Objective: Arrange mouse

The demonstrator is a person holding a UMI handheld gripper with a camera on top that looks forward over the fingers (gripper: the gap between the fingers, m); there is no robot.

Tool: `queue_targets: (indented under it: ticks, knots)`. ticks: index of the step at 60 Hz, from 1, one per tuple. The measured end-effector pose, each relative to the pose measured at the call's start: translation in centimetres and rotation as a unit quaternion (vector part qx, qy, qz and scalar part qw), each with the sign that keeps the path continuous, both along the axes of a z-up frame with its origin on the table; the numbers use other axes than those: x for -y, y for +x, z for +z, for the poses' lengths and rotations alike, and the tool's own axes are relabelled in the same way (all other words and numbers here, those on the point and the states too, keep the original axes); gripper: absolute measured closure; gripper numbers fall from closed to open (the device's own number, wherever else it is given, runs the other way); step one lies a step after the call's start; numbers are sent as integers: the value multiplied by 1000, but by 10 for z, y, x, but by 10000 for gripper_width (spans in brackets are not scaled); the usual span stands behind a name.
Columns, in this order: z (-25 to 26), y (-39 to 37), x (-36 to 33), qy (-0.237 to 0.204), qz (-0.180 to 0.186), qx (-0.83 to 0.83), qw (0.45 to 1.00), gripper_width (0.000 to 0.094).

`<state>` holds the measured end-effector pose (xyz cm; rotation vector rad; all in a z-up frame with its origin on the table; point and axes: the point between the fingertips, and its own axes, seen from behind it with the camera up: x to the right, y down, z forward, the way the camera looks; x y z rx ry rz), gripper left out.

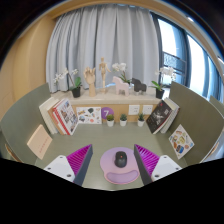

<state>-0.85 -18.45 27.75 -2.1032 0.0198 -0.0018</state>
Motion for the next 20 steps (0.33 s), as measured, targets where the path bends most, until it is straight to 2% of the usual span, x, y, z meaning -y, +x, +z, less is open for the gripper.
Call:
queue_targets:
  ticks: [20]
  knots:
    - [-13,-23,44,-13,22,6,1000,108]
